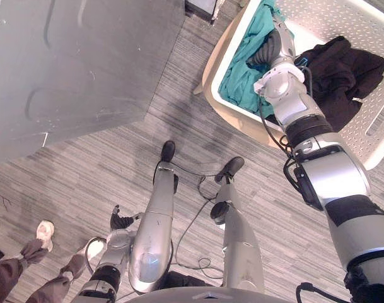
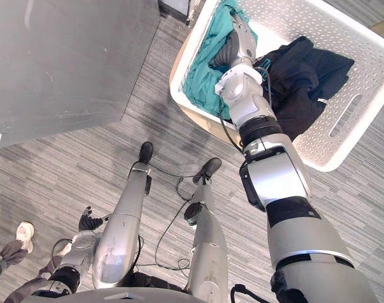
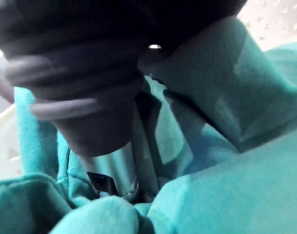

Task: Pick up the laundry basket with both hands and put the clothes into the washing machine.

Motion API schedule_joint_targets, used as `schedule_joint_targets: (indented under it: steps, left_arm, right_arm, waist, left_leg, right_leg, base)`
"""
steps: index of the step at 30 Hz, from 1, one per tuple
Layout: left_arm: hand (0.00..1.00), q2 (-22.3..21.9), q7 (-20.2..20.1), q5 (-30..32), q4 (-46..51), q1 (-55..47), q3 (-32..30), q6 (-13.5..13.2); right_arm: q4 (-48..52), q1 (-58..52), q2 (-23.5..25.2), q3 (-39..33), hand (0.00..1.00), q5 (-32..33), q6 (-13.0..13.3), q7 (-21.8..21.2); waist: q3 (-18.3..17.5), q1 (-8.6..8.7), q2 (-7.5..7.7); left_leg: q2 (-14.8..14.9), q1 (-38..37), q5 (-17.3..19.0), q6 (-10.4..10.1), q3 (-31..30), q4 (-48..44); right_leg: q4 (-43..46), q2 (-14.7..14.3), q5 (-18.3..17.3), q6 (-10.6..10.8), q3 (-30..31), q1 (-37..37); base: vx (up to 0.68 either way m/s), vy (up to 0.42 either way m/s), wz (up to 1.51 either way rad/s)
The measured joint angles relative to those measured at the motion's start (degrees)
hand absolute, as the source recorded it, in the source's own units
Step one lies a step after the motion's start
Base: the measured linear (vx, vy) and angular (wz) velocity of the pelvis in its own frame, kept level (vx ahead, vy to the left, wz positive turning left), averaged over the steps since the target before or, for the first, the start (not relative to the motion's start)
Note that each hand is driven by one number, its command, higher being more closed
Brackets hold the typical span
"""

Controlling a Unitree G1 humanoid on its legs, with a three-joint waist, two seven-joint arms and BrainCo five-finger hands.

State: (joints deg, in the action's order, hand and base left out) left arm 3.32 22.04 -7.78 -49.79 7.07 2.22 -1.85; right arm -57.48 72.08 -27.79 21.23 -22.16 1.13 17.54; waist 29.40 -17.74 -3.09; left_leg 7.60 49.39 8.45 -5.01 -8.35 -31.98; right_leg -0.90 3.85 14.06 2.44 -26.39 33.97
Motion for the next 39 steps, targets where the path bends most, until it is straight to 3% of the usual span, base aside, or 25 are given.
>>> schedule_joint_targets:
  steps: [11,17,25,31,34,38,39]
  left_arm:
    - [0.0,-0.3,0.96,-0.01,-0.7,-0.24,-0.05,1.73]
    - [0.0,-0.05,0.76,-0.67,1.45,-2.86,0.05,1.73]
    - [0.0,0.14,-0.02,-2.9,1.06,-4.37,0.05,1.81]
    - [0.0,0.61,-1.29,-7.96,-0.43,-4.49,0.04,1.74]
    - [0.0,0.84,-1.6,-8.57,-0.33,-4.47,0.04,1.69]
    - [0.0,1.09,-2.26,-8.92,-0.35,-4.48,0.05,1.68]
    - [0.0,1.18,-2.5,-8.91,-0.34,-4.51,0.05,1.66]
  right_arm:
    - [-6.31,-2.77,0.16,-2.3,1.0,-2.88,-1.35,-1.11]
    - [-8.5,-2.76,-1.22,-6.19,1.0,2.16,-4.06,-2.04]
    - [-8.56,-1.39,-2.07,-20.74,1.0,21.16,-4.89,0.38]
    - [-8.45,-1.32,3.88,-31.18,1.0,45.32,-1.68,1.94]
    - [-8.45,-1.17,5.31,-31.65,1.0,49.46,-1.06,1.81]
    - [-8.45,-1.18,6.13,-32.52,1.0,49.56,-1.06,1.7]
    - [-8.45,-1.17,6.42,-32.79,0.0,49.45,-1.07,1.66]
  waist:
    - [0.0,-0.8,-0.01]
    - [-0.03,0.27,-0.03]
    - [-0.05,1.07,0.02]
    - [-0.05,1.47,0.03]
    - [-0.07,1.74,0.07]
    - [-0.05,1.96,0.13]
    - [-0.06,2.07,0.16]
  left_leg:
    - [-0.46,-5.99,-0.41,-0.18,0.74,1.27]
    - [-1.14,-10.64,-1.71,0.12,2.17,4.62]
    - [-1.6,-16.12,-5.04,-0.65,2.54,10.76]
    - [-1.64,-20.16,-7.75,-1.26,2.74,15.72]
    - [-1.72,-20.94,-8.84,-1.23,2.74,17.33]
    - [-2.01,-22.23,-10.01,-1.29,2.7,19.11]
    - [-2.04,-22.5,-10.12,-1.26,2.71,19.26]
  right_leg:
    - [0.2,0.35,-0.67,-0.67,0.0,-5.43]
    - [-0.28,1.36,-0.65,-0.69,0.66,-8.2]
    - [-1.35,2.03,-0.54,-0.84,0.62,-11.08]
    - [-1.89,2.11,-0.48,-0.97,0.63,-13.07]
    - [-1.89,2.23,-0.49,-0.96,0.6,-13.23]
    - [-1.89,2.52,-0.48,-0.96,0.52,-13.76]
    - [-1.88,2.62,-0.5,-0.94,0.51,-13.95]
  base:
    - [0.02,0.039,0.08]
    - [0.0,0.027,0.03]
    - [0.0,0.008,0.06]
    - [-0.01,0.0,0.03]
    - [-0.03,0.018,0.06]
    - [-0.02,0.023,0.05]
    - [0.0,0.0,0.0]
